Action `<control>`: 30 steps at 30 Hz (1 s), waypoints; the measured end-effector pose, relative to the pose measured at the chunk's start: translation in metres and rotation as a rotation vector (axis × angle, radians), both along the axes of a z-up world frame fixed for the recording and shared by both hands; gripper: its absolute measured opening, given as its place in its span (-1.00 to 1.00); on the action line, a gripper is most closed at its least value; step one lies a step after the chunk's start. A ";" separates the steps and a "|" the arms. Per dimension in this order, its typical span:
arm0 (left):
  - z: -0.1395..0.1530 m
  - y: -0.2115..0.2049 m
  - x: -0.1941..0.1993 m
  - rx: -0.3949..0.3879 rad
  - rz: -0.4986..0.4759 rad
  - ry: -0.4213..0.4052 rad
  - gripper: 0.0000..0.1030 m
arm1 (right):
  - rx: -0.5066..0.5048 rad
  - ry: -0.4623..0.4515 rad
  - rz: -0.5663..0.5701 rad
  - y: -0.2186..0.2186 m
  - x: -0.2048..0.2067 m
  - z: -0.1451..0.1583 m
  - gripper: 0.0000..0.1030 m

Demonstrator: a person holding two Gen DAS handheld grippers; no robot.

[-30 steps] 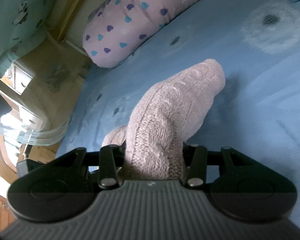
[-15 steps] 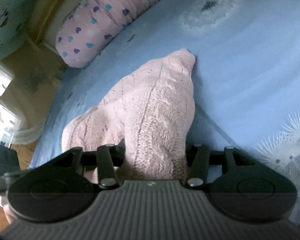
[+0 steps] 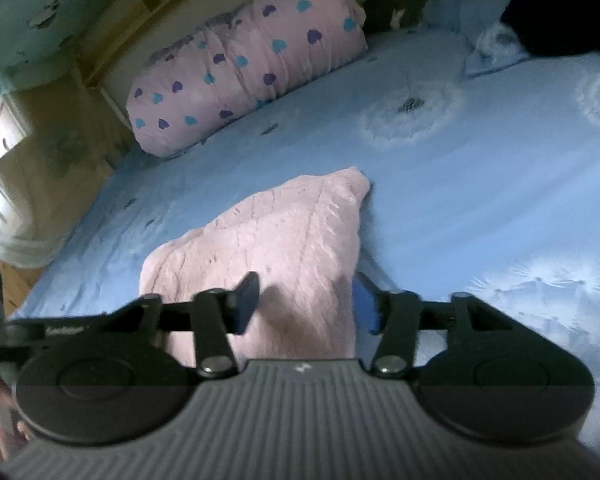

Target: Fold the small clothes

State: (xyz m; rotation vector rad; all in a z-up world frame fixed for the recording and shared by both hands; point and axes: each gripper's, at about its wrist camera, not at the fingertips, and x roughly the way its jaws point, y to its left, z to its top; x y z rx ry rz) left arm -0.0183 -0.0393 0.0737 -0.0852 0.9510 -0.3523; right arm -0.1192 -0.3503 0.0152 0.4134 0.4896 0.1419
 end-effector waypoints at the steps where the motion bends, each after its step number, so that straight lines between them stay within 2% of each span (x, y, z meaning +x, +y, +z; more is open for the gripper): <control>1: -0.004 0.000 0.000 0.008 0.007 0.004 -0.05 | -0.008 0.016 0.008 0.002 0.001 -0.003 -0.31; 3: -0.009 0.000 0.000 0.030 0.016 -0.005 0.10 | -0.046 0.033 0.015 0.007 0.003 -0.009 -0.32; 5: -0.012 -0.002 0.000 0.052 0.018 -0.021 0.17 | -0.100 0.037 0.022 0.014 0.006 -0.013 -0.32; 8: -0.011 -0.003 -0.004 0.063 0.032 -0.036 0.18 | -0.155 0.027 0.025 0.022 0.008 -0.015 -0.31; 11: -0.004 -0.006 -0.015 0.088 0.038 -0.066 0.21 | -0.177 0.002 0.020 0.025 0.002 -0.014 -0.29; 16: 0.007 -0.009 -0.041 0.125 0.062 -0.080 0.44 | -0.196 -0.045 -0.008 0.031 -0.016 -0.006 -0.26; 18: 0.009 -0.011 -0.050 0.135 0.073 -0.087 0.63 | -0.189 -0.059 -0.008 0.035 -0.026 -0.003 -0.16; 20: 0.011 -0.011 -0.059 0.144 0.080 -0.101 0.70 | -0.191 -0.083 -0.003 0.039 -0.037 -0.001 0.26; 23: 0.012 -0.015 -0.071 0.164 0.103 -0.129 0.87 | -0.242 -0.115 -0.009 0.049 -0.049 0.000 0.48; 26: 0.009 -0.020 -0.079 0.169 0.123 -0.132 0.92 | -0.293 -0.114 -0.016 0.056 -0.053 -0.002 0.52; 30: 0.001 -0.027 -0.085 0.184 0.136 -0.129 0.96 | -0.312 -0.121 -0.018 0.058 -0.055 -0.009 0.53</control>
